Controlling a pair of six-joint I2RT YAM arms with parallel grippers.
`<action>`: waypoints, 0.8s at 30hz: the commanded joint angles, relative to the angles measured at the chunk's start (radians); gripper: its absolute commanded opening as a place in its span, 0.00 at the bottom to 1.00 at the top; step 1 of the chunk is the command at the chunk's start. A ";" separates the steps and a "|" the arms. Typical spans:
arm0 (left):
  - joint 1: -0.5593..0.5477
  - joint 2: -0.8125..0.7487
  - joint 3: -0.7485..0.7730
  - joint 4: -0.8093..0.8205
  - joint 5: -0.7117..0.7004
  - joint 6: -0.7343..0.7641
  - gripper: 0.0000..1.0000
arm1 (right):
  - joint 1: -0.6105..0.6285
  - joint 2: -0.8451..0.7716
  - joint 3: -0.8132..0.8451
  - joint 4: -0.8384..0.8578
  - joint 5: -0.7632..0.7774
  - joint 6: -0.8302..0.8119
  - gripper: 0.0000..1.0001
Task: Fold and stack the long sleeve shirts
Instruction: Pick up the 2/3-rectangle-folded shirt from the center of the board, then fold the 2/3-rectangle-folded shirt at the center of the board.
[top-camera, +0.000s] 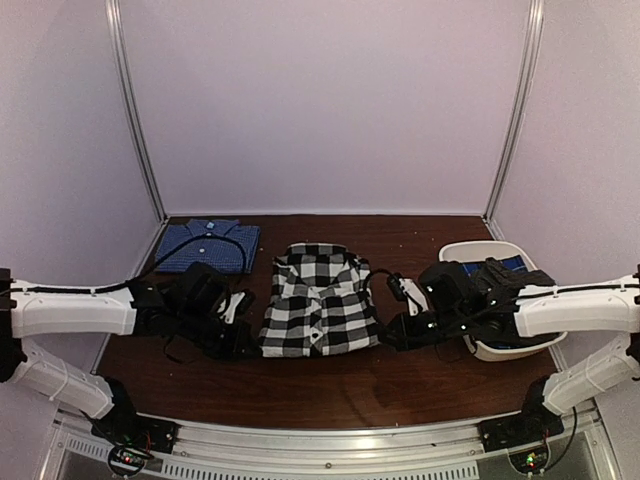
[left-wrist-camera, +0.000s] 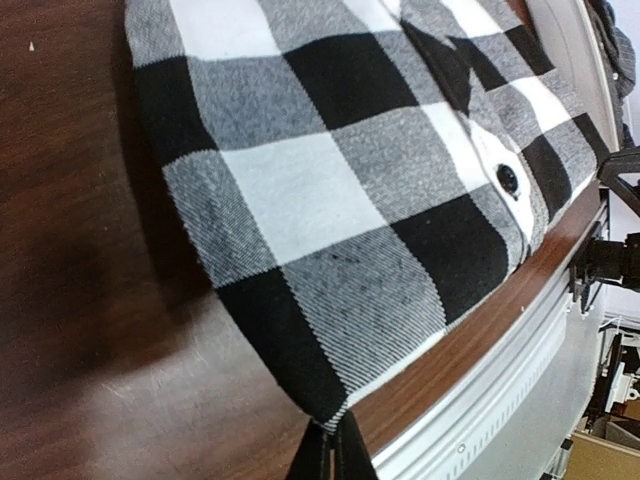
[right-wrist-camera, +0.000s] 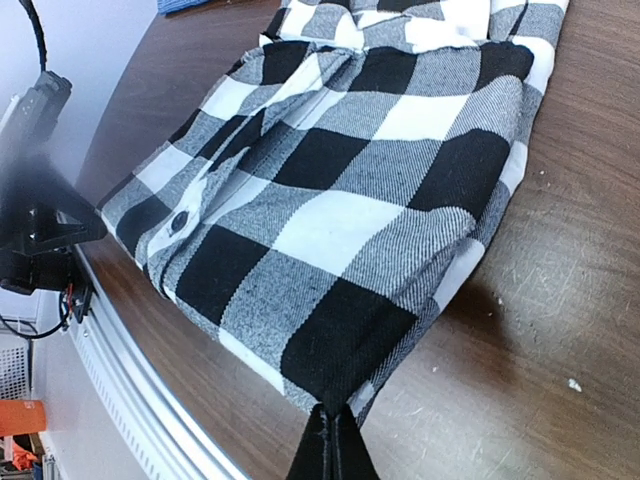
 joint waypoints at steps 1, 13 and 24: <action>-0.021 -0.126 0.033 -0.122 -0.035 -0.051 0.00 | 0.018 -0.105 0.009 -0.127 -0.009 0.028 0.00; 0.254 0.188 0.470 -0.152 0.240 0.179 0.00 | -0.220 0.158 0.378 -0.147 -0.192 -0.058 0.00; 0.445 0.986 1.128 -0.070 0.413 0.273 0.00 | -0.451 0.811 0.850 -0.039 -0.167 -0.116 0.00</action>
